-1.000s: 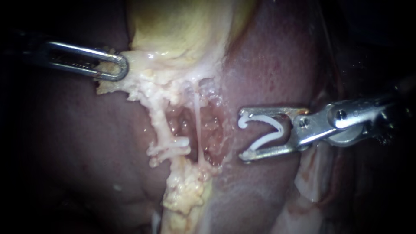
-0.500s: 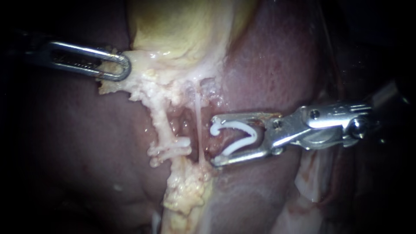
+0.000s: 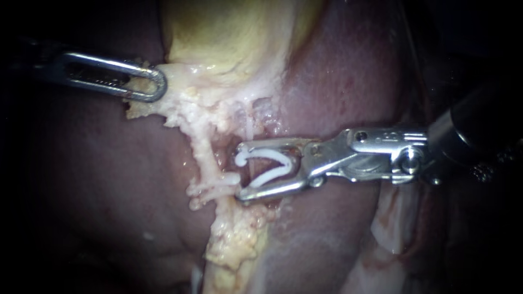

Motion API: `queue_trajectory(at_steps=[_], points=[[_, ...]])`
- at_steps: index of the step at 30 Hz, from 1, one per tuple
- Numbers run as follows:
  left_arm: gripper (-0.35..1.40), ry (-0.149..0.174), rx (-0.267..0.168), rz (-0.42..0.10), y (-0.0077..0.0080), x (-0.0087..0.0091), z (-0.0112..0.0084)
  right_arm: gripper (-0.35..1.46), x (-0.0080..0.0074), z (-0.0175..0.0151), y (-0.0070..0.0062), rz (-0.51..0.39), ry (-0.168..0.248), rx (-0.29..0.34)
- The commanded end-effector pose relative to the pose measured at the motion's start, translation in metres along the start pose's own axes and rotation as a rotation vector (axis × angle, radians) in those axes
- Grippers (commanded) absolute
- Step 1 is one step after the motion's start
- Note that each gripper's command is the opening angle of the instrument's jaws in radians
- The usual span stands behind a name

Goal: Clipping third clip left tube

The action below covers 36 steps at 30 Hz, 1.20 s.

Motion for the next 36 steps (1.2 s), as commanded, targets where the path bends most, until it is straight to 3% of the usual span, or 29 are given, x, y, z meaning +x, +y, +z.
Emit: queue_trajectory(at_steps=[1,17,23,27,36], points=[[-0.35,0.000,-0.001,0.000,0.0000,0.0000,0.0000,0.49,-0.0004,0.0000,0.0003,0.005,-0.002,0.001],[-0.35,-0.002,-0.003,0.001,-0.0002,0.0000,0.0001,0.48,-0.0029,0.0004,0.0035,0.028,0.009,0.038],[-0.35,-0.002,-0.003,0.001,-0.0003,0.0000,0.0001,0.48,-0.0028,0.0012,0.0040,0.052,0.072,0.101],[-0.35,-0.002,-0.002,0.001,-0.0003,0.0000,0.0002,0.47,-0.0025,0.0020,0.0042,0.066,0.086,0.138],[-0.35,-0.001,-0.002,0.001,-0.0003,0.0000,0.0003,0.46,-0.0019,0.0035,0.0045,0.078,0.121,0.148]])
